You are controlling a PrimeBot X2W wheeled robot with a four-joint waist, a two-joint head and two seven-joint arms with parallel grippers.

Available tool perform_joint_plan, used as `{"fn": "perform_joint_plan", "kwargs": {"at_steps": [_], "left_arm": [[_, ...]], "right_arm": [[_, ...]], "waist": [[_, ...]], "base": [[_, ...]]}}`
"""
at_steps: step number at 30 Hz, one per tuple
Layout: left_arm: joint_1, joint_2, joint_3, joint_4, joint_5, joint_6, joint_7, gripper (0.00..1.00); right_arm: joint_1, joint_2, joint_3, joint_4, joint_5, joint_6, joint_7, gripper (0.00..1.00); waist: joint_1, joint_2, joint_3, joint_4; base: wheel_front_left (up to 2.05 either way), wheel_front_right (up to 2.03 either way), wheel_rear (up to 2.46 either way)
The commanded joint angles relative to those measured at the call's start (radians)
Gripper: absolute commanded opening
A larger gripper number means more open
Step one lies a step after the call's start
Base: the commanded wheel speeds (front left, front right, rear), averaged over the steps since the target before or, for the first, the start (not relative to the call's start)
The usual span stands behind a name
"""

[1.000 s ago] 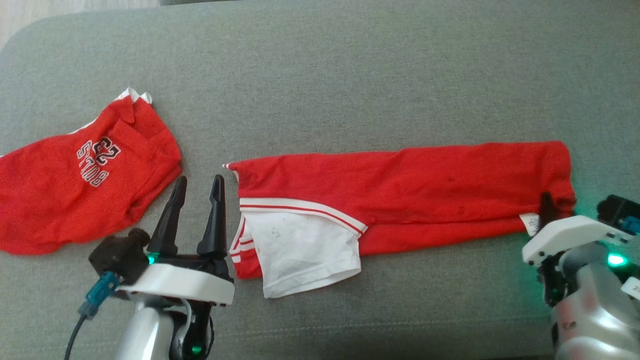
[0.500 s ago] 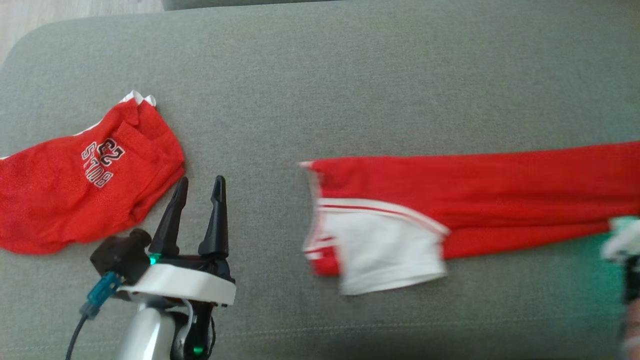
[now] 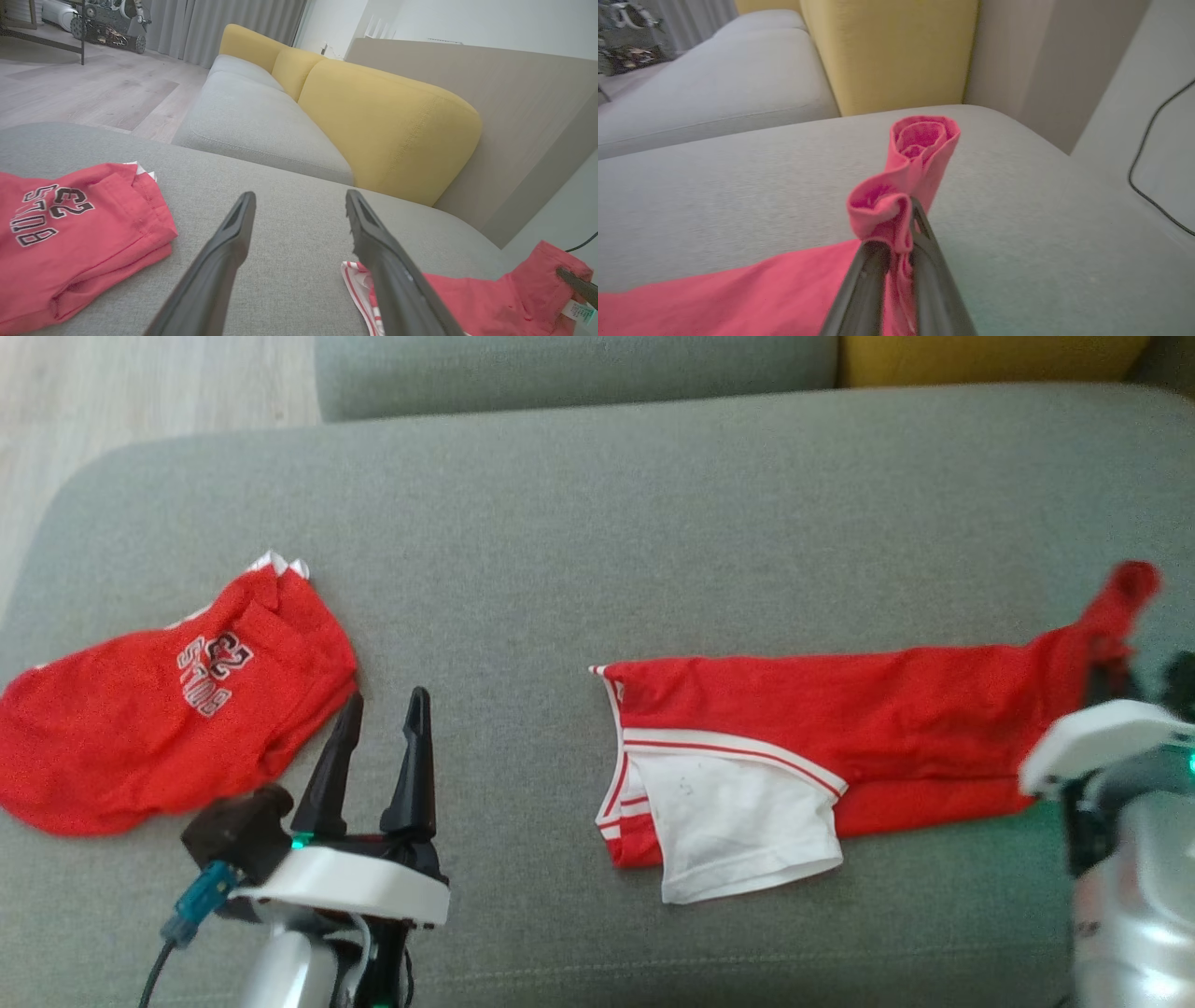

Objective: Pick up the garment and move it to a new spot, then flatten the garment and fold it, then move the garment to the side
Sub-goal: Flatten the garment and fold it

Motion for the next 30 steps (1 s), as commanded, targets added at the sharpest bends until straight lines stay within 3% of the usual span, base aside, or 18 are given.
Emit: {"fn": "perform_joint_plan", "kwargs": {"at_steps": [1,3,7,14,21,29,30], "left_arm": [[-0.02,0.002,0.029,-0.032,-0.007,0.007,-0.005,1.0],[-0.015,0.002,0.025,-0.035,-0.011,0.012,-0.005,1.0],[-0.003,0.002,0.009,-0.037,-0.017,0.016,-0.005,1.0],[0.011,0.002,0.012,-0.032,-0.017,0.016,-0.005,1.0],[-0.004,0.002,0.001,-0.033,-0.027,0.015,-0.005,1.0],[-0.024,0.002,0.0,-0.029,-0.03,0.009,-0.005,1.0],[-0.027,0.002,0.001,-0.028,-0.031,0.008,-0.005,1.0]], "right_arm": [[-0.01,0.008,0.051,-0.042,0.018,-0.001,0.003,0.0],[0.004,0.014,0.142,-0.078,0.072,-0.001,0.023,0.0],[0.045,0.016,0.365,-0.18,0.286,-0.001,0.072,0.0],[0.166,0.017,0.602,-0.395,0.532,-0.001,0.143,0.0],[0.231,0.017,0.773,-0.436,0.632,-0.001,0.128,0.0],[0.205,0.017,0.845,-0.344,0.661,-0.001,0.099,0.0],[0.2,0.017,0.858,-0.327,0.654,-0.001,0.1,0.37]], "waist": [[0.0,0.0,-0.017,-0.001],[0.0,0.0,-0.025,0.0],[0.0,0.0,-0.033,0.011],[0.0,0.0,-0.029,0.038],[0.0,0.0,-0.002,0.07],[0.0,0.0,0.036,0.097],[0.0,0.0,0.041,0.1]], "base": [[0.0,0.0,0.0],[0.0,0.0,0.0],[0.0,0.0,0.0],[0.0,0.0,0.0],[0.0,0.0,0.0],[0.0,0.0,0.0],[0.0,0.0,0.0]]}}
